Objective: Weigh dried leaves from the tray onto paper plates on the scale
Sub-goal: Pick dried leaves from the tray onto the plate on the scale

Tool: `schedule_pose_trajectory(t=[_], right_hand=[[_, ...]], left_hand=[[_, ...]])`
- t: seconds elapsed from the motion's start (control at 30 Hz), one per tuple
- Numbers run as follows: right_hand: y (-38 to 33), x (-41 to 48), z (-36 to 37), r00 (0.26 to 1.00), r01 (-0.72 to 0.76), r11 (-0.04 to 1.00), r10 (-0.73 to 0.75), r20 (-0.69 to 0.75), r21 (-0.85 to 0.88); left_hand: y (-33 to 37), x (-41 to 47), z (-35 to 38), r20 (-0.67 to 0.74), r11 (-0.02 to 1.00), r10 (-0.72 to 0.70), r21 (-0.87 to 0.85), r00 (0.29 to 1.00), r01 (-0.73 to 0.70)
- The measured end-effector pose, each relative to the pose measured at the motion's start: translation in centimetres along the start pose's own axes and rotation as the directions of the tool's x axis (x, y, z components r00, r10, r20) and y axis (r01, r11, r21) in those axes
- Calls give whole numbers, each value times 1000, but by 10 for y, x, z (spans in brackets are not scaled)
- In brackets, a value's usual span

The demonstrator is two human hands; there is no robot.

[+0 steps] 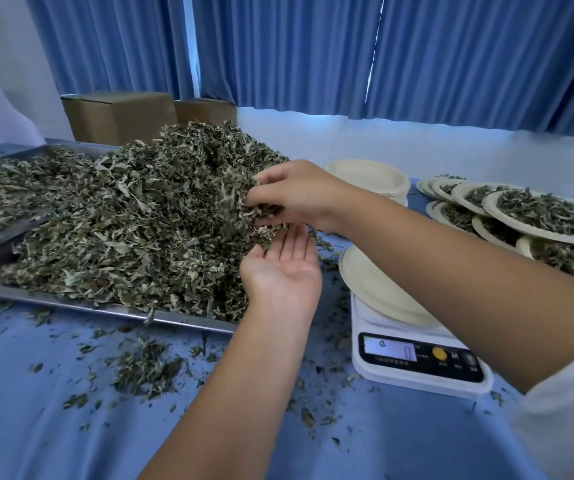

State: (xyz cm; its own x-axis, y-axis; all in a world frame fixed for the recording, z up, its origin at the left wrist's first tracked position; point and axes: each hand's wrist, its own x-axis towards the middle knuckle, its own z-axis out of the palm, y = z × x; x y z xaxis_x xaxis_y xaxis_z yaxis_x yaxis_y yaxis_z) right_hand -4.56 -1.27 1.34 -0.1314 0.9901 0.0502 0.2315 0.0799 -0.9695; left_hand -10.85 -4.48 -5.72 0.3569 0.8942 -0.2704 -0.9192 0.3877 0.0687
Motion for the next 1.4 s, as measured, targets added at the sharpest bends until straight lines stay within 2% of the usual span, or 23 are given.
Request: schedule_pose_trajectory(t=[0.2,0.47,0.67,0.73,0.83,0.97,1.1,1.2,1.3,1.4], right_hand=[[2,-18,-20,997,34,996,-28,-65,79],[25,-68,-64,990,24,992,-7,-140,122],[36,-95,-86,960,-54,998,40,-277,-45],[35,-102,-96,943,-110,983,57,-327,-145],[31,-112,-108,945,-157,940,54,-324,-303],[29,-120,-115,952,-239,783,71,-299,-575],[33,-120,-110,959,-281,657,154,-240,-700],[30,-120,-111,949,-304,514,236,-208,-802],[26,-122,-116,958,-283,504,189,-215,-816],[29,-118,-120,972,-217,554,45,-232,-804]], left_hand=[[1,0,1,-14,1000,19,13,1000,-18],[-7,2,-1,13,989,42,144,999,-43],[-17,2,-3,27,972,51,230,998,-55],[-18,0,-4,30,970,54,235,998,-60],[-19,-2,-5,30,965,66,252,997,-72],[-20,-4,-7,45,958,68,275,997,-78],[-21,-5,-9,59,952,61,298,996,-76],[-21,-4,-9,63,947,62,312,996,-79],[-22,-4,-10,60,942,69,325,996,-84],[-24,-4,-10,59,932,72,351,996,-88]])
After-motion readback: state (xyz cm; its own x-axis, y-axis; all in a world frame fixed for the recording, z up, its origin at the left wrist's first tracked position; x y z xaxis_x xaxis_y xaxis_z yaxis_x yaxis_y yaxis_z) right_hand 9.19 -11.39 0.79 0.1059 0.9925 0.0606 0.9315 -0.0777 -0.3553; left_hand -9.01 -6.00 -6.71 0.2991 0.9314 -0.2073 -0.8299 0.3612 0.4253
